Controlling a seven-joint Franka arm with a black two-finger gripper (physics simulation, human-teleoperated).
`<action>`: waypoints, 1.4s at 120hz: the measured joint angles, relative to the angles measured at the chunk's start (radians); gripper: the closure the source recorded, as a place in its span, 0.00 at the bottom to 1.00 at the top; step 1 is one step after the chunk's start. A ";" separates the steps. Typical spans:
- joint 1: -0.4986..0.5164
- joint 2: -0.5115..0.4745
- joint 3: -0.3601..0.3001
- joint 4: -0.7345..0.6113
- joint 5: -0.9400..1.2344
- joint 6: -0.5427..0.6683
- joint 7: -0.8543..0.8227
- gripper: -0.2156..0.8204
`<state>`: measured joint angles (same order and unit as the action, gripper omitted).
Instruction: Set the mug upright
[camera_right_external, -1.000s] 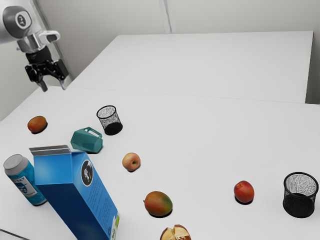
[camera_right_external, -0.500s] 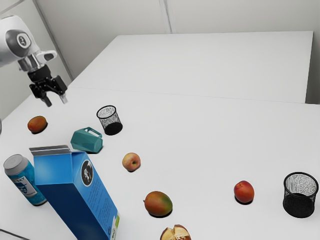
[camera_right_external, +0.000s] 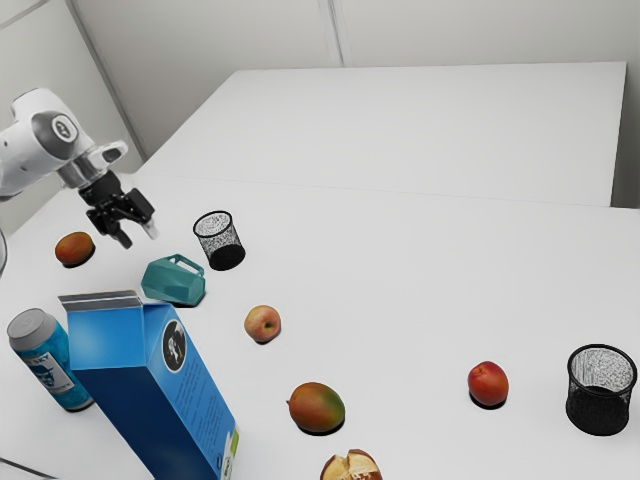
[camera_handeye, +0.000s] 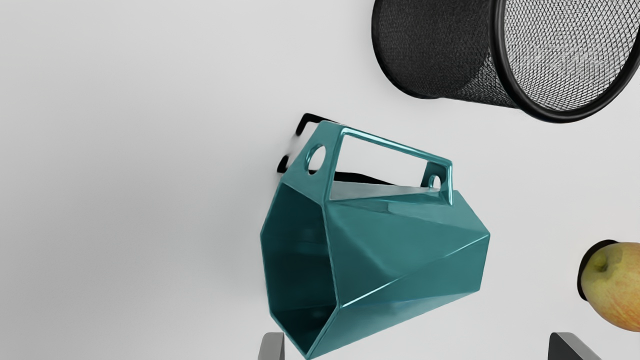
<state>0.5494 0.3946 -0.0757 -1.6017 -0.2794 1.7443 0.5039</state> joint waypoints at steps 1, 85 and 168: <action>0.000 0.000 0.000 -0.003 -0.002 0.003 0.001 0.24; 0.020 0.040 0.008 -0.143 -0.242 0.172 0.148 0.25; 0.020 0.049 0.007 -0.193 -0.378 0.134 0.232 0.53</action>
<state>0.5692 0.4431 -0.0690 -1.7950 -0.6576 1.8782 0.7362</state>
